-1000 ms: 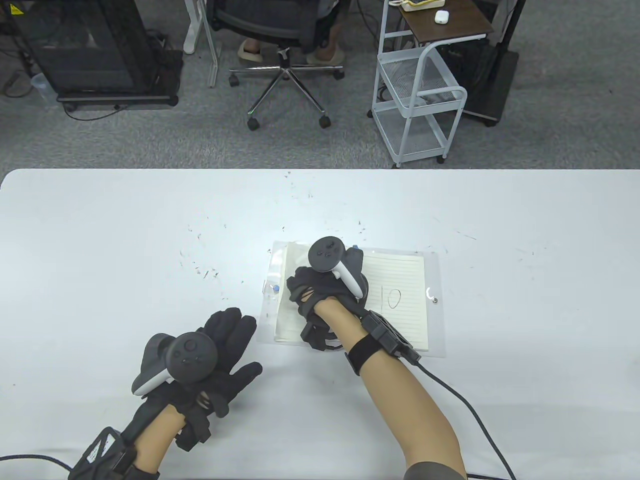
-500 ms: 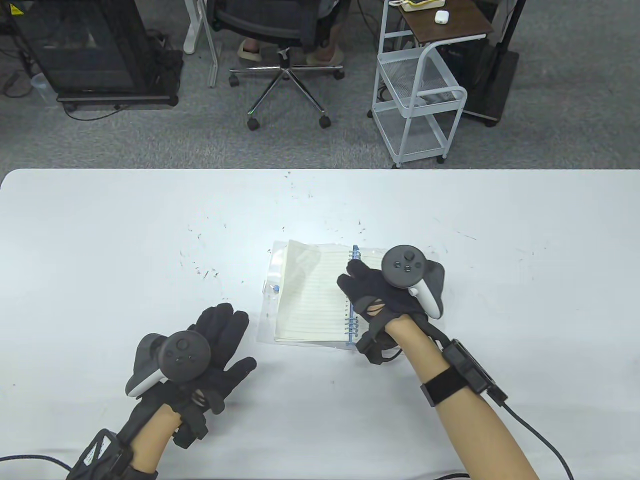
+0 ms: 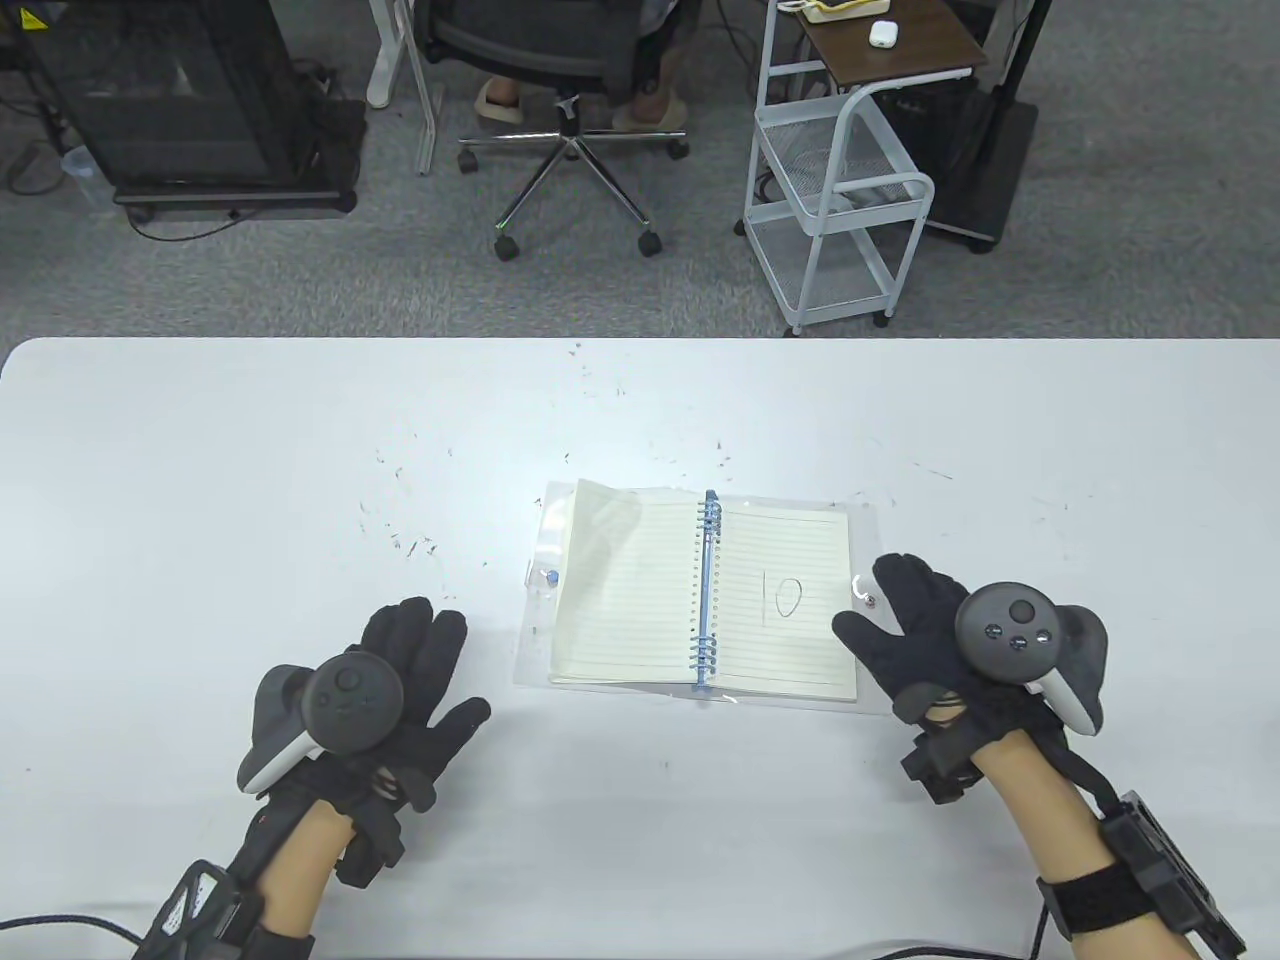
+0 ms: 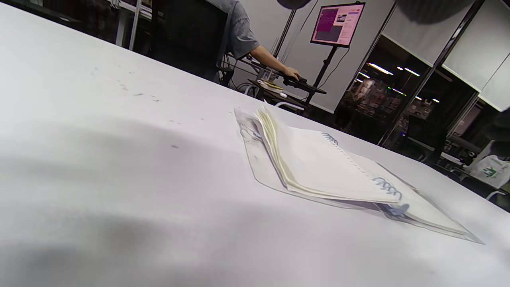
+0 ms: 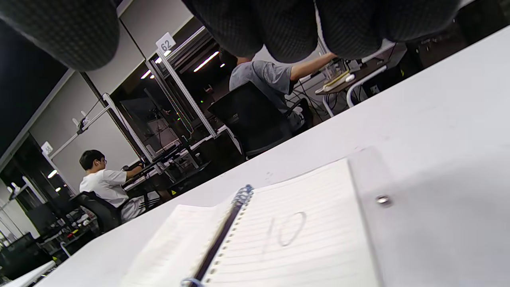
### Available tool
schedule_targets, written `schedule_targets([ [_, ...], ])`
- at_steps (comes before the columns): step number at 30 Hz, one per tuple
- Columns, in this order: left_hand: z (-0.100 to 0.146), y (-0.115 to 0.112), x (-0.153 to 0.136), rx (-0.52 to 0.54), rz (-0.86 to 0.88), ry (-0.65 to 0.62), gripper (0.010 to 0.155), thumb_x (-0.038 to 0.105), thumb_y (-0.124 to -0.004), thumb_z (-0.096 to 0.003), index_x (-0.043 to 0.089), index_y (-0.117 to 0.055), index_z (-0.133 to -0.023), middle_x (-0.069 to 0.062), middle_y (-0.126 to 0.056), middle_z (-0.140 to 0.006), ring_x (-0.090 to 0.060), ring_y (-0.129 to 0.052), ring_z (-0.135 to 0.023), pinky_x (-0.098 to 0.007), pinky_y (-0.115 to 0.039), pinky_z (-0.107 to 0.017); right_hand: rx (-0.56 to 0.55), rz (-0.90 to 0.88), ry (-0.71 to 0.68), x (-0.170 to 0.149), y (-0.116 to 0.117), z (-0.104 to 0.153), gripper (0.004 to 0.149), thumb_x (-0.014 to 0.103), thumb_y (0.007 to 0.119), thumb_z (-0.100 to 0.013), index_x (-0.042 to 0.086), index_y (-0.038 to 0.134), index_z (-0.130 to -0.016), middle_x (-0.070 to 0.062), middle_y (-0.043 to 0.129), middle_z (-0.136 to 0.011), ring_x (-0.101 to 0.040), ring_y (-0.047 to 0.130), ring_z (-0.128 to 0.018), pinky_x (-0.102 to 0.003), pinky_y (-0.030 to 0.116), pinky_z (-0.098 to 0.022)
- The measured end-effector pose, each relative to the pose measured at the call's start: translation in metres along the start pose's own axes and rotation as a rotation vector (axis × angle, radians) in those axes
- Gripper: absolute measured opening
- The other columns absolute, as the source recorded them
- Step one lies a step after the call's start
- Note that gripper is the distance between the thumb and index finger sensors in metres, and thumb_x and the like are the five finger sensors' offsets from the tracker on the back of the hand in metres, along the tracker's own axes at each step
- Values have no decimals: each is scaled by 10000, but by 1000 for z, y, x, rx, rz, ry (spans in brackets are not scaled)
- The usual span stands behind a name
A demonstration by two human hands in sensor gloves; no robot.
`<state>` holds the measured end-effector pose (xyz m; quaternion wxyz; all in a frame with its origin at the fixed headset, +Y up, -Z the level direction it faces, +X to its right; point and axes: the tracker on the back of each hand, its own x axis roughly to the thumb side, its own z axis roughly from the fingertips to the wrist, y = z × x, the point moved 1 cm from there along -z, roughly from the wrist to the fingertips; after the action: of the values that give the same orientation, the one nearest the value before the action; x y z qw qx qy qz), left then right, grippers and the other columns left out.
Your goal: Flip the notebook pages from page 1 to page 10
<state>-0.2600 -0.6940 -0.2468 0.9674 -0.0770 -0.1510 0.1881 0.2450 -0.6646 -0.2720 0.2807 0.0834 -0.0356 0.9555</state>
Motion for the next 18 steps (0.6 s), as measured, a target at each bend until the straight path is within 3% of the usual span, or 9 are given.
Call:
schedule_targets([
  [4,2,3,-5,27,-11,31,853,670,-639,-447,252,-351,-1132,-124,-217,-1180,-480,-199,-1129,-710,-318,-737,-25,84,-27,-14,-3,12,839,730,707,-474,104,504,-994,-263,564,-1043,-626,557,-901,-752,532,-575],
  [11,5,9,-11,80,-44,63,853,669,-641,-444,258,-345,-1131,-116,-206,-1179,-471,-184,-1129,-709,-305,-739,120,303,-59,-31,9,20,969,857,586,-460,182,202,-1039,-265,222,-1111,-640,285,-971,-824,356,-582],
  [18,7,10,-5,103,-66,48,853,671,-640,-444,262,-341,-1130,-113,-199,-1180,-467,-180,-1131,-708,-302,-740,126,413,-85,-26,16,21,958,860,548,-454,198,174,-1035,-247,156,-1111,-635,199,-973,-837,310,-578],
])
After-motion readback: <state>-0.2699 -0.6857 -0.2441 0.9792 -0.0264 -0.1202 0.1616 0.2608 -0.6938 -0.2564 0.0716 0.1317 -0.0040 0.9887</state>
